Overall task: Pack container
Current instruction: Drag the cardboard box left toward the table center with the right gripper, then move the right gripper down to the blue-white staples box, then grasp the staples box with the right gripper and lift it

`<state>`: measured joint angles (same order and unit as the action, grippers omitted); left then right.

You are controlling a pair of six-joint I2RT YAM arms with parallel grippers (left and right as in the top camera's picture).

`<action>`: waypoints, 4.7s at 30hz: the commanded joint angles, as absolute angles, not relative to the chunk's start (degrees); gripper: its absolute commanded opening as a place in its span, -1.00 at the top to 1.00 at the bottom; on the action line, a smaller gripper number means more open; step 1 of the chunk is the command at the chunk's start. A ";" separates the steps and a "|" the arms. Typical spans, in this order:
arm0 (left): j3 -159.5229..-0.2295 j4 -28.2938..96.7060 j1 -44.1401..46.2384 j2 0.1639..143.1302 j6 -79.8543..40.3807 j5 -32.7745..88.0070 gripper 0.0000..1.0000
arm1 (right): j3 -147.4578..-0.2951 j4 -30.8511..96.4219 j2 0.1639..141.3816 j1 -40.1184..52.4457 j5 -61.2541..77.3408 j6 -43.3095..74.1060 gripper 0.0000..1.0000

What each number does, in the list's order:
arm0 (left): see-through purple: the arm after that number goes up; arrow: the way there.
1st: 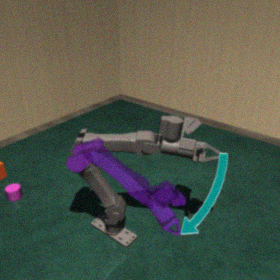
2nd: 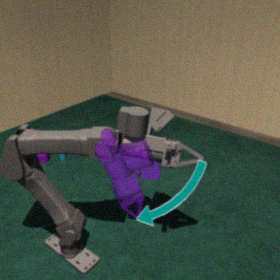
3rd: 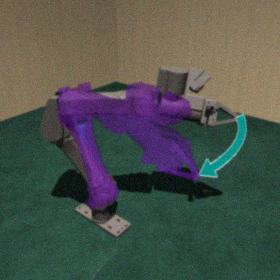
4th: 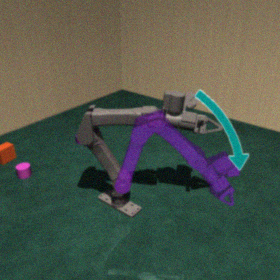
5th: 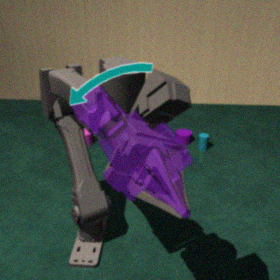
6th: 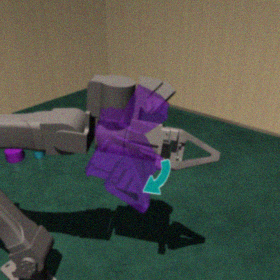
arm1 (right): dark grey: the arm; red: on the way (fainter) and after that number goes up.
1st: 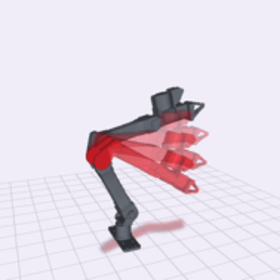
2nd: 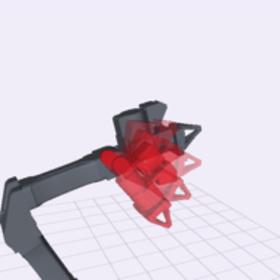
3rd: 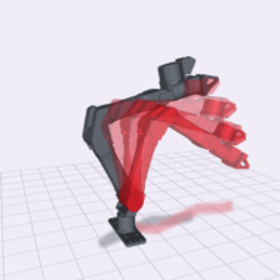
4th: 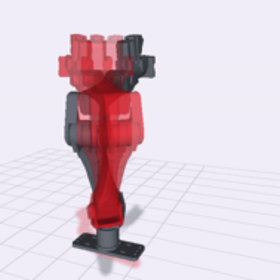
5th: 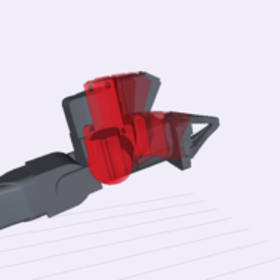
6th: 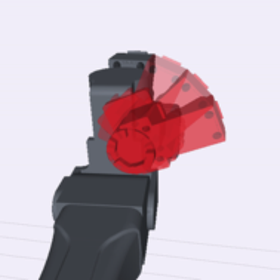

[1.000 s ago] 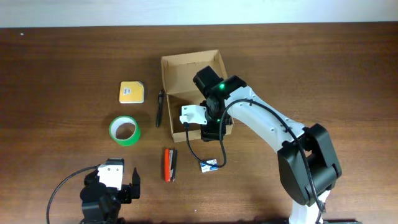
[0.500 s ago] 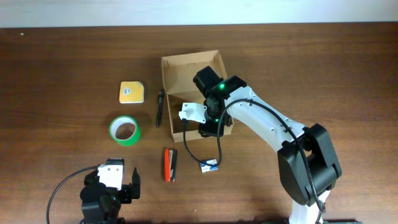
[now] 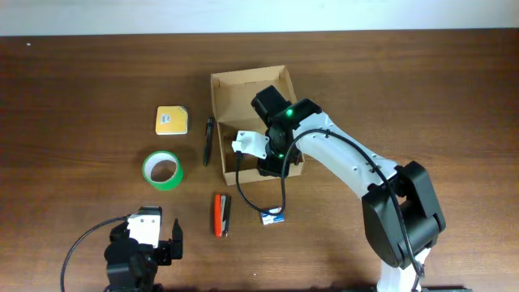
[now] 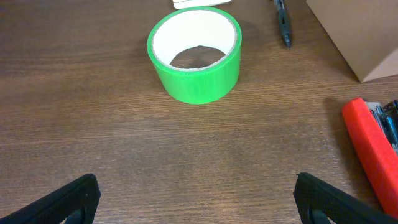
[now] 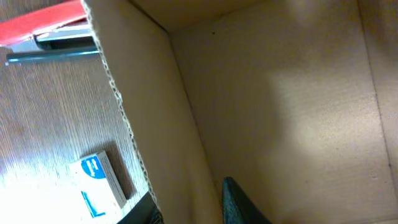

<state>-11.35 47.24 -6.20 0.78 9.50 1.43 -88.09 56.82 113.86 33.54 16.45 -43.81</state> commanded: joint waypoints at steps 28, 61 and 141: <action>-10.94 47.11 -6.55 0.30 10.61 1.23 -0.99 | -97.34 61.56 111.92 34.17 12.69 -39.57 -0.98; -10.94 47.11 -6.55 0.30 10.61 1.23 -0.99 | -63.94 68.47 83.72 50.24 10.02 -29.52 -0.98; -10.94 47.11 -6.55 0.30 10.61 1.23 -0.99 | -58.28 41.76 105.12 42.39 12.27 -39.18 0.17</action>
<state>-11.35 47.24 -6.20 0.78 9.50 1.45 -58.72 41.47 103.42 42.48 10.74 -39.44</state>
